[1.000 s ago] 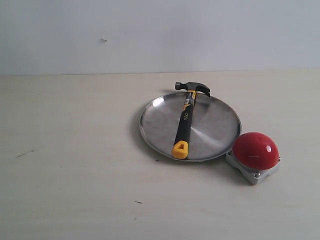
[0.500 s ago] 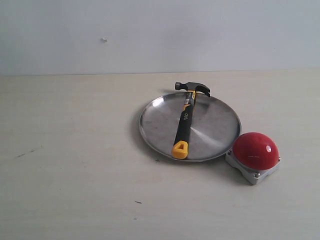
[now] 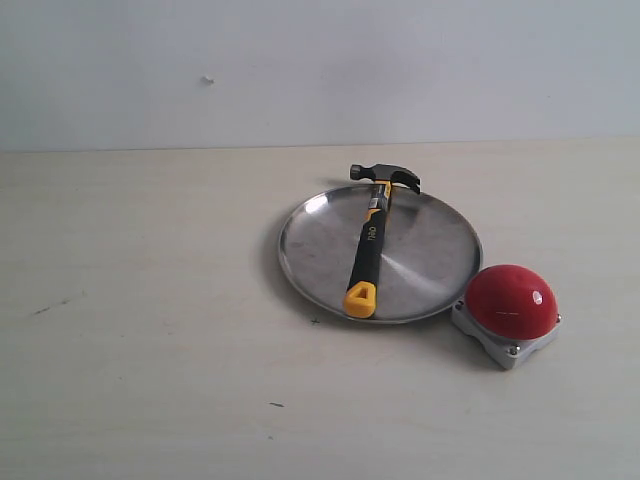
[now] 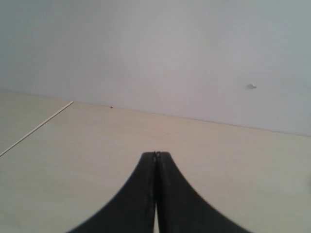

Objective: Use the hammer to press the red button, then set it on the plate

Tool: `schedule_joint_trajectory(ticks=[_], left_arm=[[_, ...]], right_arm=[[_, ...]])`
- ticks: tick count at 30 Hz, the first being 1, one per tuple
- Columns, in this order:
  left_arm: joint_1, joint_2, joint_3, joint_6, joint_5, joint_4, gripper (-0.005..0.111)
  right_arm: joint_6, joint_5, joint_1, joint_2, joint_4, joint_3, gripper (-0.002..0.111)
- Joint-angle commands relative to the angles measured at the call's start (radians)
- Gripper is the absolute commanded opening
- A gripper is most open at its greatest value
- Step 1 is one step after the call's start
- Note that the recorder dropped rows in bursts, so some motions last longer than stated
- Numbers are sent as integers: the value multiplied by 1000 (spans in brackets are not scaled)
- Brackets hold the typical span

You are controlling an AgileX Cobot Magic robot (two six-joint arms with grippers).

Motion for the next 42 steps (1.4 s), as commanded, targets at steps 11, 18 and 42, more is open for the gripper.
schedule_joint_trajectory(ticks=[11,18,42], left_arm=[[2,-5,2,46,9,-19,0],[2,-5,2,41,9,-17,0],[2,-5,2,41,9,-17,0]], right_arm=[[-6,0,-6,-6,-1,4,0],[-6,0,-6,-6,-1,4,0],[-6,0,-6,-6,-3,4,0]])
